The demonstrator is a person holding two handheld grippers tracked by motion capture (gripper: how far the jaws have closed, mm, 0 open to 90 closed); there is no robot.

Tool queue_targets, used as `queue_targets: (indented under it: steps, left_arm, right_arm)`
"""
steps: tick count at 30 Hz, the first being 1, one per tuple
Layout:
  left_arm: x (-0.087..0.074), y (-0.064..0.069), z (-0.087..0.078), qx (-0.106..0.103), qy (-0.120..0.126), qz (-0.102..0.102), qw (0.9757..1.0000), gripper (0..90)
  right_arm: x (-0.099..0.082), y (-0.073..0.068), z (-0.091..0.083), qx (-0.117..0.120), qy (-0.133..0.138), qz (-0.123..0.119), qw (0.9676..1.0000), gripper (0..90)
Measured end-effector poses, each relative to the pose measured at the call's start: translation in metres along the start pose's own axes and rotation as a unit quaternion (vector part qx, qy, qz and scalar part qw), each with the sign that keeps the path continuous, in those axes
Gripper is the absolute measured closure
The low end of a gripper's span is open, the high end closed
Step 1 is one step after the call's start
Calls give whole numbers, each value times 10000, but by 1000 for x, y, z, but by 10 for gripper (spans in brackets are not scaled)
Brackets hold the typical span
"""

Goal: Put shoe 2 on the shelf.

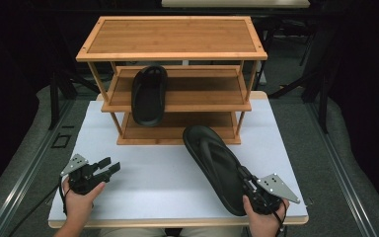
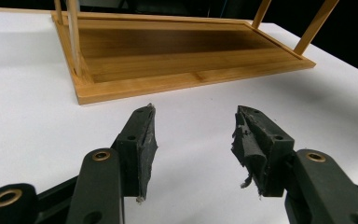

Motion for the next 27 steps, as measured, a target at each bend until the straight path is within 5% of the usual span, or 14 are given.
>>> queue_targets:
  steps: [13, 22, 27]
  left_arm:
    - [-1, 0, 1, 5, -25, -7, 10000, 484]
    - [-2, -1, 2, 21, -25, -32, 10000, 484]
    - [-2, -1, 2, 25, -33, -49, 10000, 484]
  right_arm:
    - [6, 4, -4, -62, 58, -43, 10000, 839]
    - [34, 13, -10, -101, 347, 10, 9993, 839]
    - [55, 23, 2, -112, 527, 52, 9985, 839]
Point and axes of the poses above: each handheld gripper's, and its own axes: z roughly forward along the jaws, x roughly out of its top, y roughly to its right, the point moved 3 cm from there along z, roughly forward along the jaws
